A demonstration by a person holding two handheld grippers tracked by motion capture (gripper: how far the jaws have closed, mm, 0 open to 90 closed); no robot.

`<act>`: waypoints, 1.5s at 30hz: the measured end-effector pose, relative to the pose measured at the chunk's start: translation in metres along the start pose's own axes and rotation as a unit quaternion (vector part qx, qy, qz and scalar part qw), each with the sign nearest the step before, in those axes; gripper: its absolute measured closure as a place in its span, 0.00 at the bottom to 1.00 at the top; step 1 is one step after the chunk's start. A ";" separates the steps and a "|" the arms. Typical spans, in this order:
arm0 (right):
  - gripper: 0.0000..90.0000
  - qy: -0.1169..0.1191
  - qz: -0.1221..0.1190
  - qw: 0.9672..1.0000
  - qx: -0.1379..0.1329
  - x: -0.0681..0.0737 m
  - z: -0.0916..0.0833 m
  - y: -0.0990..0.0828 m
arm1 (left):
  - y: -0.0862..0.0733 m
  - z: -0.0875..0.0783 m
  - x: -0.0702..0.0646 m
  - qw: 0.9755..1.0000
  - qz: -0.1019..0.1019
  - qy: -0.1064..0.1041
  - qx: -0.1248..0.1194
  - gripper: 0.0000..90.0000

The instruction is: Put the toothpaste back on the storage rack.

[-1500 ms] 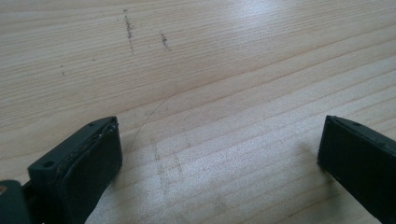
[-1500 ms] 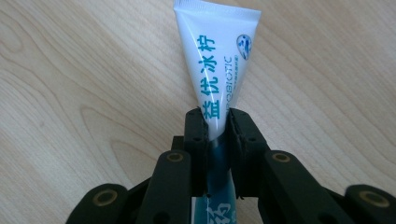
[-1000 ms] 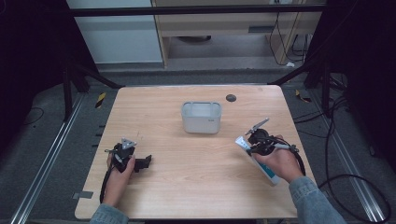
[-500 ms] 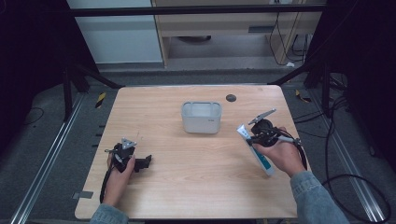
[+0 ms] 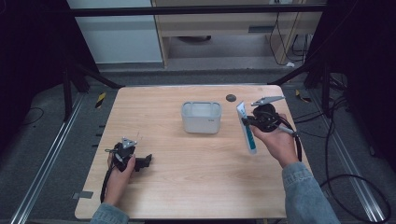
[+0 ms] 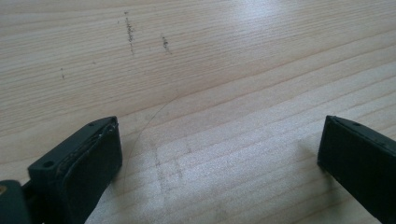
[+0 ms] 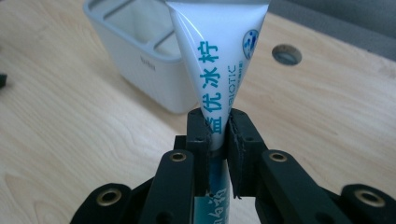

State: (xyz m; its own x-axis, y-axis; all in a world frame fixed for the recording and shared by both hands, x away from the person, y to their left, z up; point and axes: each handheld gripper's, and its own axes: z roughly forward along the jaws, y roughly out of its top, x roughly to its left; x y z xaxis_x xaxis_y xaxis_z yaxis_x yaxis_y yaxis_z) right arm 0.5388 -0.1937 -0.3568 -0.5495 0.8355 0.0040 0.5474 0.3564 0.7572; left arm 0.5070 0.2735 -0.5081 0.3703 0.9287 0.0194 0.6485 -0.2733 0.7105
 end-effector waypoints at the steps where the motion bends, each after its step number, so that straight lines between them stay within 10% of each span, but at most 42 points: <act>1: 0.89 -0.001 0.001 1.000 -0.006 0.000 0.000 0.001 | 0.000 0.000 0.000 1.000 0.000 0.000 0.000 0.00; 29: 0.89 -0.055 -0.010 0.992 -0.113 0.048 -0.008 0.036 | 0.001 0.001 -0.001 1.000 -0.008 0.006 0.000 0.00; 45: 0.89 -0.044 -0.007 0.988 -0.149 0.071 0.001 0.063 | 0.002 0.002 -0.001 1.000 -0.008 0.007 0.000 0.00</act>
State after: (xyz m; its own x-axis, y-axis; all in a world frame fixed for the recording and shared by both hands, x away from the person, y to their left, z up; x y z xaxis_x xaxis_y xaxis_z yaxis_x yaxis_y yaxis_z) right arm 0.5345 -0.1118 -0.3096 -0.4920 0.8689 -0.0551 0.3231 0.2410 0.9151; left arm 0.5095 0.2718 -0.5081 0.3510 0.9362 0.0180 0.6540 -0.2589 0.7108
